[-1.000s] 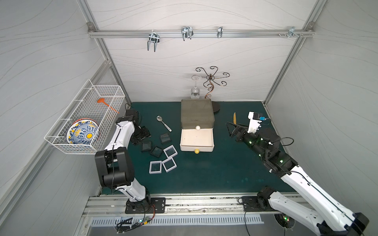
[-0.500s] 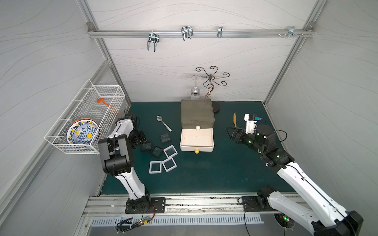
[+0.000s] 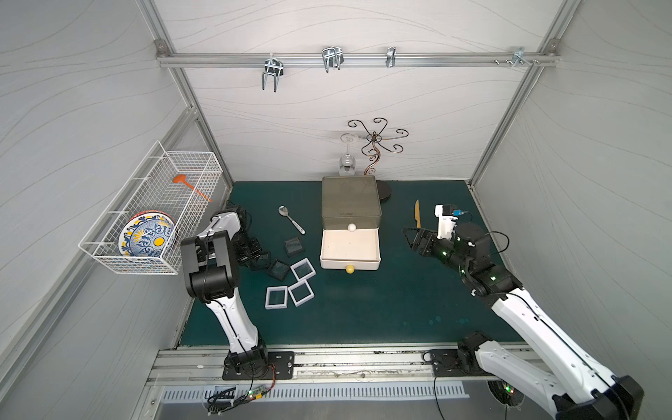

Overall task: Place the brooch boxes into the drawer by color
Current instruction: Pick up the brooch box from the center of the board.

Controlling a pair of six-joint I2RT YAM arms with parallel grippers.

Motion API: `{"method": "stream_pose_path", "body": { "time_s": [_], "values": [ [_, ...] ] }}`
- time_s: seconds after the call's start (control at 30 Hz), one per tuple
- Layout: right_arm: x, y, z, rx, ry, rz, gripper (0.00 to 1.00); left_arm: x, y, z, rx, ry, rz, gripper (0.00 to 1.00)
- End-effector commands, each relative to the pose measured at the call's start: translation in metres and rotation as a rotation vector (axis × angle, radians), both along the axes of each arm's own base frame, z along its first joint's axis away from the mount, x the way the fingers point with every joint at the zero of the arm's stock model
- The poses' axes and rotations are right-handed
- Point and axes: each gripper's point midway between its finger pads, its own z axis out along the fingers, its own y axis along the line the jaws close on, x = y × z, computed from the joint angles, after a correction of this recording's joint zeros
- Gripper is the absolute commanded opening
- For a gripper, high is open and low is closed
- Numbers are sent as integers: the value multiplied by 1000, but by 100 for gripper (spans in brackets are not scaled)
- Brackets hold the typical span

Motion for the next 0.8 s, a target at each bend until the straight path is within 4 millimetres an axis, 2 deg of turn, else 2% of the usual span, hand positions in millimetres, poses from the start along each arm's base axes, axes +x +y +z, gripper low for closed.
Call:
{"method": "stream_pose_path", "body": {
  "time_s": [0.0,0.07,0.2,0.27,0.33,0.43,0.6,0.77],
  "values": [
    [-3,-3,-2,-5,7,-2,79,6,5,-2,13,4,-4,25],
    [-3,-3,-2,-6,7,-3,79,5,5,-3,12,5,-2,14],
    [-3,-5,-3,-10,7,-8,79,4,5,-3,11,14,-6,10],
    [-4,-5,-2,-10,8,-7,79,3,5,-2,12,18,-10,0],
    [-4,-5,-3,-12,9,-7,80,5,5,5,16,-4,-10,0],
    [-4,-5,1,-10,-1,-5,80,16,-2,29,-12,-100,-4,0],
    [-1,-4,1,-18,-4,-4,79,46,-50,100,-44,-338,-104,0],
    [2,0,2,-24,5,5,79,56,-120,159,-102,-512,-276,0]
  ]
}}
